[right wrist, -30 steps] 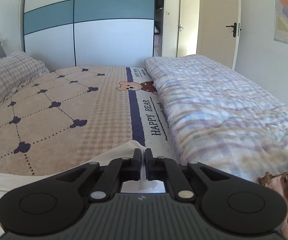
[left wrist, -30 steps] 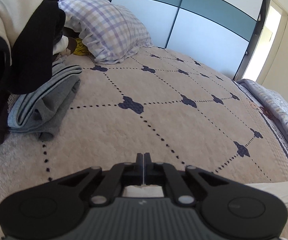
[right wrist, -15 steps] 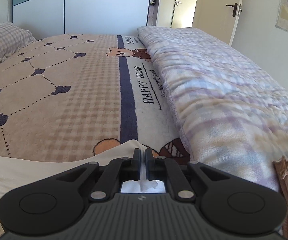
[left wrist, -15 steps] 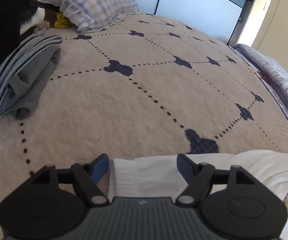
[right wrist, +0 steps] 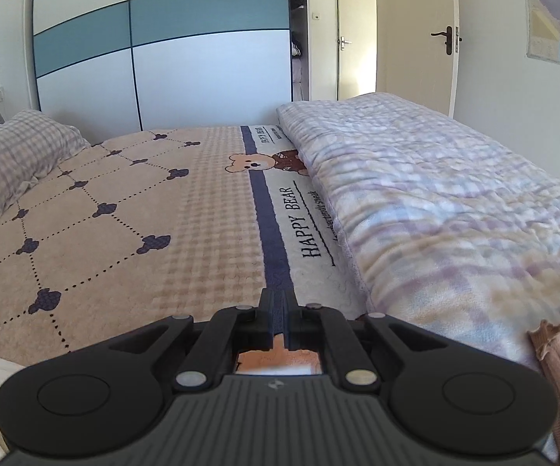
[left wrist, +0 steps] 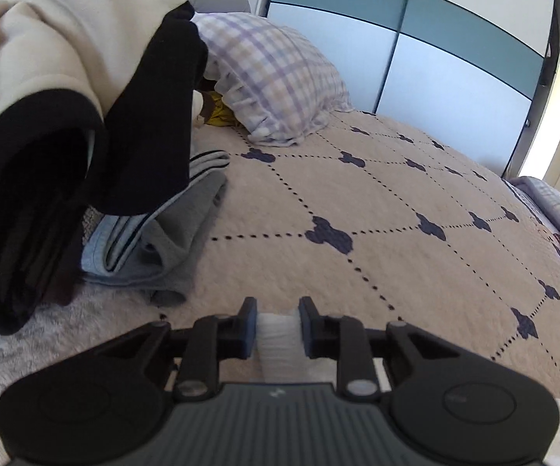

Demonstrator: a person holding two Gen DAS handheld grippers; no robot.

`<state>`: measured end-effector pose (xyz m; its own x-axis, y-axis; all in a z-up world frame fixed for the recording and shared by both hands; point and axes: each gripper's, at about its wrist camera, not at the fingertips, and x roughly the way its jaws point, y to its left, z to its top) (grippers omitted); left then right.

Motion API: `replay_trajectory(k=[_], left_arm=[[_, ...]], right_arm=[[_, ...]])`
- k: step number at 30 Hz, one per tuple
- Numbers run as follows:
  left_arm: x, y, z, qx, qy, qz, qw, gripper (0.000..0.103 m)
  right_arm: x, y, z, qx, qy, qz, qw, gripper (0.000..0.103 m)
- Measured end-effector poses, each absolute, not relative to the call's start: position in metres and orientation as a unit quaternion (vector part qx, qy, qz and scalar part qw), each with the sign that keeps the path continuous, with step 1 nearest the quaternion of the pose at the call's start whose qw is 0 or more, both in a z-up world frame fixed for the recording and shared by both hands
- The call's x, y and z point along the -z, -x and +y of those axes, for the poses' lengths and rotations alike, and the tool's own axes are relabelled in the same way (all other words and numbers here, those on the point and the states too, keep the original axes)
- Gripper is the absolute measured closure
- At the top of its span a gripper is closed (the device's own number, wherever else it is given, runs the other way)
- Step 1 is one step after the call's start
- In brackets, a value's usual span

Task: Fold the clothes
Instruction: 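Grasp the garment's waistband edge with the left gripper while the right gripper grasps the leg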

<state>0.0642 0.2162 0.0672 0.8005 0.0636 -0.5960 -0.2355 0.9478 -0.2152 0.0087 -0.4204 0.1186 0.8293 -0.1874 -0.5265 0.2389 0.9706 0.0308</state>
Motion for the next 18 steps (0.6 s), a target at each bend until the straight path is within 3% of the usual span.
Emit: replay_trajectory(k=[5, 9, 18], left_arm=[[-0.056, -0.075, 0.201, -0.079, 0.114, 0.316, 0.939, 0.079], [-0.055, -0.074, 0.204, -0.081, 0.117, 0.311, 0.940, 0.079], [-0.055, -0.073, 0.209, -0.085, 0.128, 0.304, 0.940, 0.079]], right_arm=[[-0.095, -0.024, -0.408, 0.086, -0.008, 0.317, 0.944, 0.097], [-0.072, -0.029, -0.410, 0.067, 0.031, 0.367, 0.927, 0.072], [-0.048, -0.022, -0.408, -0.029, 0.054, 0.411, 0.910, 0.068]])
